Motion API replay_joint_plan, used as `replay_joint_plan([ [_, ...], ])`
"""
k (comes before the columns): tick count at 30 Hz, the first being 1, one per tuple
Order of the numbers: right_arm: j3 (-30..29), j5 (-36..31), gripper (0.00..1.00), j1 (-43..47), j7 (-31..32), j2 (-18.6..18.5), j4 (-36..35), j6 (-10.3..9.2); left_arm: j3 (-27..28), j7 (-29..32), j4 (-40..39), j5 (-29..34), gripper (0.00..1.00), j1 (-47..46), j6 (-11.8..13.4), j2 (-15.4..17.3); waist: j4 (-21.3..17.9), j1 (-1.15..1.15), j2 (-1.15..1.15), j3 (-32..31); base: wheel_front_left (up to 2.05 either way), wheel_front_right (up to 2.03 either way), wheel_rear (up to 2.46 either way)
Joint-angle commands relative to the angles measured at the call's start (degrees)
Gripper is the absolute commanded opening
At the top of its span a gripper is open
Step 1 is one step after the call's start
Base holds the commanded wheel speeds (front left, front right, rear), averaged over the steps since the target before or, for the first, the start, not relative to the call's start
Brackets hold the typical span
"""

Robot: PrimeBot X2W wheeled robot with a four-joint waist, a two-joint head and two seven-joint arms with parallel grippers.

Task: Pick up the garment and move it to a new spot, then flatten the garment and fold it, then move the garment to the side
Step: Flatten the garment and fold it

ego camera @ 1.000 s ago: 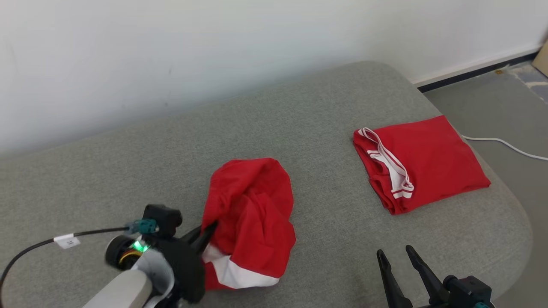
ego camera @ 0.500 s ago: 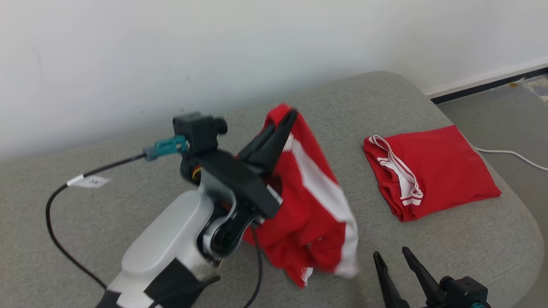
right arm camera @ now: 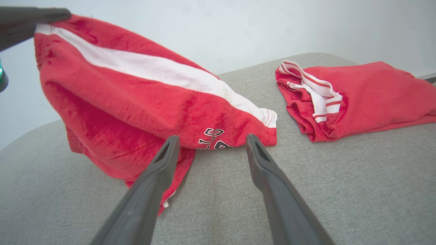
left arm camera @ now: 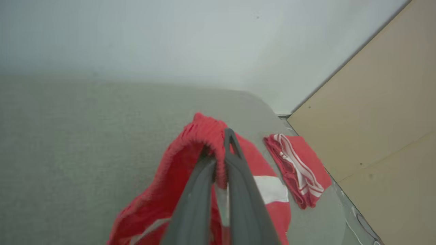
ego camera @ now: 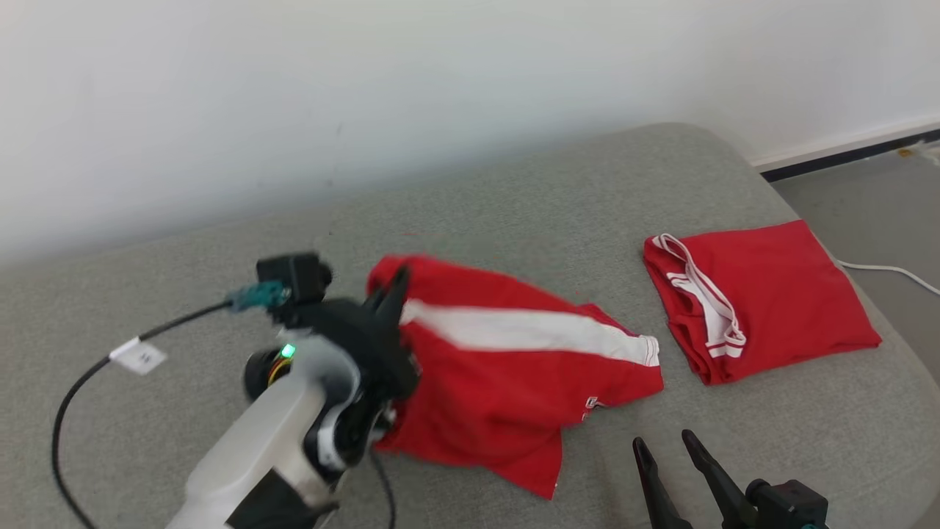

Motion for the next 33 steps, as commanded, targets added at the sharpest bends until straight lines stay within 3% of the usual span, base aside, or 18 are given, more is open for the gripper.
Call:
replay_joint_plan([
  [1,0.0,0.3,1.0,0.0,-0.4,0.4,0.1,-0.15,-0.1,0.7,1.7,-0.2,0.0,1.9,0.9,0.8,1.0,0.0,-0.01,0.2,0.0,0.0,0.0],
  [7,1.1,0.4,1.0,-0.4,-0.4,0.4,0.4,-0.15,-0.1,2.2,8.0,-0.4,0.0,6.2,3.6,4.5,3.6,0.0,-0.01,0.4,0.0,0.0,0.0],
  [18,2.7,0.8,1.0,-1.9,-0.2,-0.1,0.6,-0.15,-4.9,-1.3,15.0,6.5,0.0,6.4,1.0,9.7,4.7,0.0,-0.01,1.2,0.0,0.0,0.0],
  [19,2.7,0.9,1.0,-1.9,-0.2,-0.2,0.7,-0.15,-5.3,-1.8,15.3,7.0,0.1,6.3,0.5,9.8,4.7,0.0,-0.01,1.2,0.0,0.0,0.0],
  [20,2.6,1.0,1.0,-1.8,-0.2,-0.2,0.7,-0.15,-5.5,-2.5,15.7,7.4,0.51,6.2,0.4,9.9,4.6,0.0,-0.01,1.2,0.0,0.0,0.0],
  [21,2.5,1.0,1.0,-1.8,-0.3,-0.2,0.8,-0.15,-5.7,-3.3,16.1,7.9,1.0,6.2,0.2,10.0,4.5,0.0,-0.01,1.2,0.0,0.0,0.0],
  [33,1.2,0.6,1.0,-0.8,-0.4,-0.2,0.9,-0.15,-2.4,-13.1,14.5,7.4,1.0,10.9,-0.3,9.8,5.3,0.0,-0.01,-0.1,0.0,0.0,0.0],
])
